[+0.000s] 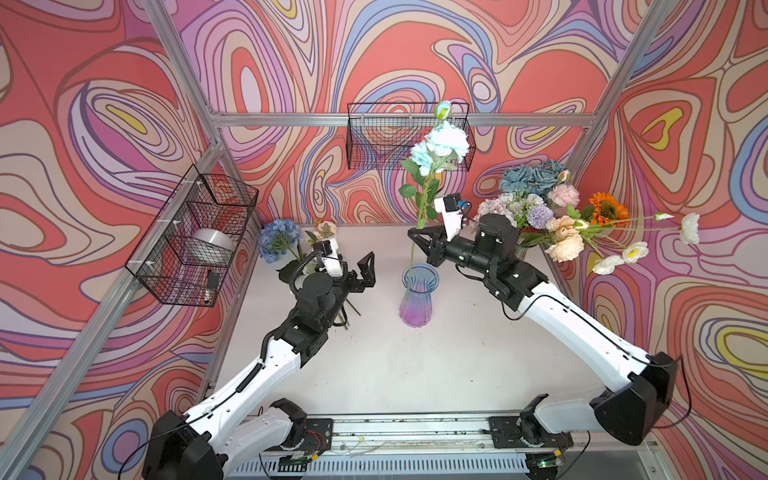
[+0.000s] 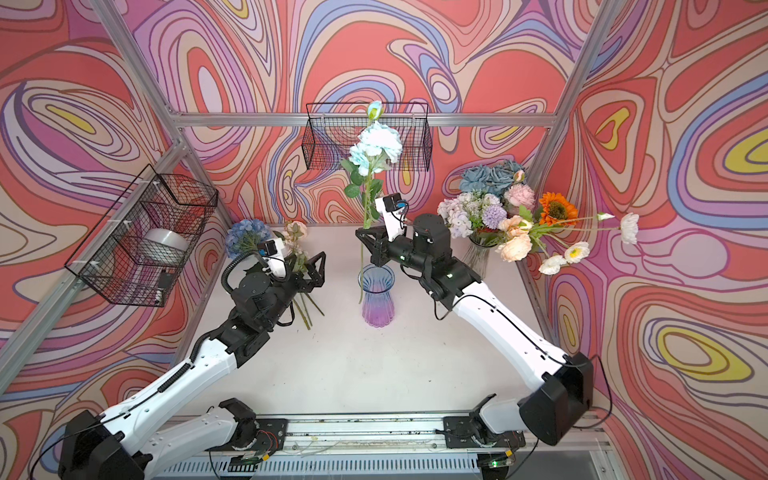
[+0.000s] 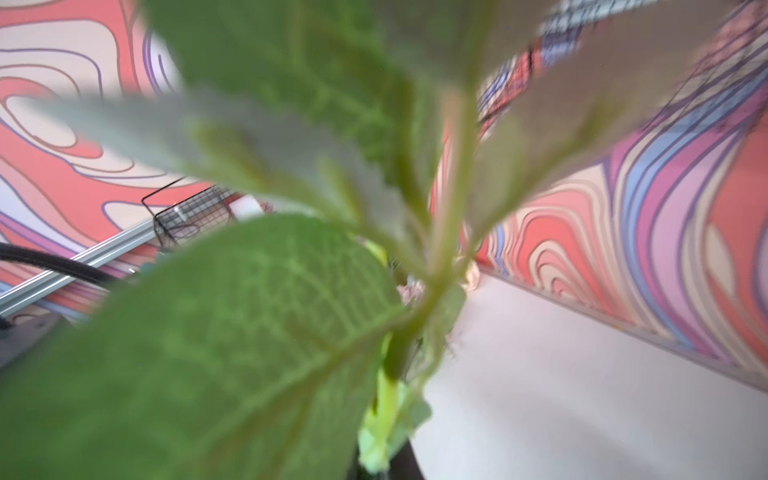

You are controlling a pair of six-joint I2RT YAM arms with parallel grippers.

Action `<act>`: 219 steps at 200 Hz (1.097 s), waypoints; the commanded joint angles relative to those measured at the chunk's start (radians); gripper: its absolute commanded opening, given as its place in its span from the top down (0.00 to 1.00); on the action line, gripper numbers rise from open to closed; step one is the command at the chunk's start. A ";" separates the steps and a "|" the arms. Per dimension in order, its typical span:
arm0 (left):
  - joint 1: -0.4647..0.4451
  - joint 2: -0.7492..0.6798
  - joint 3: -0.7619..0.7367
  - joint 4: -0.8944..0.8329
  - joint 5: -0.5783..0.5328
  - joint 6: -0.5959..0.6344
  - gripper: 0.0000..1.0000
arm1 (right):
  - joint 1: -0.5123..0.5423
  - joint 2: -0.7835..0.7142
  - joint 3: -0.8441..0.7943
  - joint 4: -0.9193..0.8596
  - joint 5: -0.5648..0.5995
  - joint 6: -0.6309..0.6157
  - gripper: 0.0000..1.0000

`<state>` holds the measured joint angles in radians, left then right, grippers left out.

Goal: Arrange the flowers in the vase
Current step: 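Close the right gripper on the rose stem while the left opens and withdraws, then lower the white rose stem into the purple-blue vase with the right gripper, then release the rose and draw the right gripper back while the left grasps the pink-lavender bunch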

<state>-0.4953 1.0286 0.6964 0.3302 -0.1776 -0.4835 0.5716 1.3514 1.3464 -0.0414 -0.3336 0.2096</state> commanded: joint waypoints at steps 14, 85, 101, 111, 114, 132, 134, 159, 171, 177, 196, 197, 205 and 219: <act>0.037 -0.003 -0.074 -0.050 -0.051 -0.112 0.00 | 0.001 -0.078 -0.048 0.050 0.229 -0.109 1.00; 0.047 0.027 -0.087 -0.057 -0.083 -0.102 0.00 | 0.002 -0.029 -0.299 0.276 0.174 -0.125 1.00; 0.049 0.034 -0.093 -0.050 -0.088 -0.104 0.00 | 0.002 0.001 -0.348 0.298 0.157 -0.107 1.00; 0.048 0.038 -0.097 -0.046 -0.093 -0.106 0.00 | 0.002 0.021 -0.368 0.304 0.145 -0.091 1.00; 0.049 0.040 -0.098 -0.045 -0.092 -0.107 0.00 | 0.002 0.028 -0.373 0.300 0.142 -0.087 1.00; 0.050 0.052 -0.100 -0.050 -0.098 -0.103 0.00 | 0.002 0.063 -0.368 0.235 0.129 -0.068 1.00; 0.049 0.053 -0.100 -0.052 -0.099 -0.104 0.00 | 0.002 0.067 -0.366 0.225 0.128 -0.068 1.00; 0.054 0.078 -0.106 -0.047 -0.105 -0.099 0.00 | 0.002 0.093 -0.322 0.085 0.119 -0.077 1.00; 0.057 0.101 -0.110 -0.037 -0.101 -0.100 0.01 | 0.002 0.095 -0.307 0.039 0.120 -0.080 0.96; 0.057 0.113 -0.110 -0.035 -0.097 -0.104 0.02 | 0.002 0.092 -0.301 0.022 0.120 -0.080 0.91; 0.060 0.165 -0.108 -0.023 -0.083 -0.113 0.07 | 0.002 0.078 -0.281 -0.032 0.135 -0.080 0.70; 0.059 0.168 -0.108 -0.022 -0.083 -0.113 0.07 | 0.002 0.077 -0.279 -0.035 0.138 -0.079 0.69; 0.059 0.191 -0.106 -0.014 -0.081 -0.120 0.10 | 0.002 0.070 -0.265 -0.065 0.157 -0.078 0.62; 0.061 0.229 -0.101 -0.005 -0.076 -0.134 0.18 | 0.002 0.050 -0.245 -0.115 0.189 -0.083 0.52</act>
<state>-0.4431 1.2087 0.6010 0.2893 -0.2604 -0.5846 0.5709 1.4338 1.0595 -0.0193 -0.1879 0.1295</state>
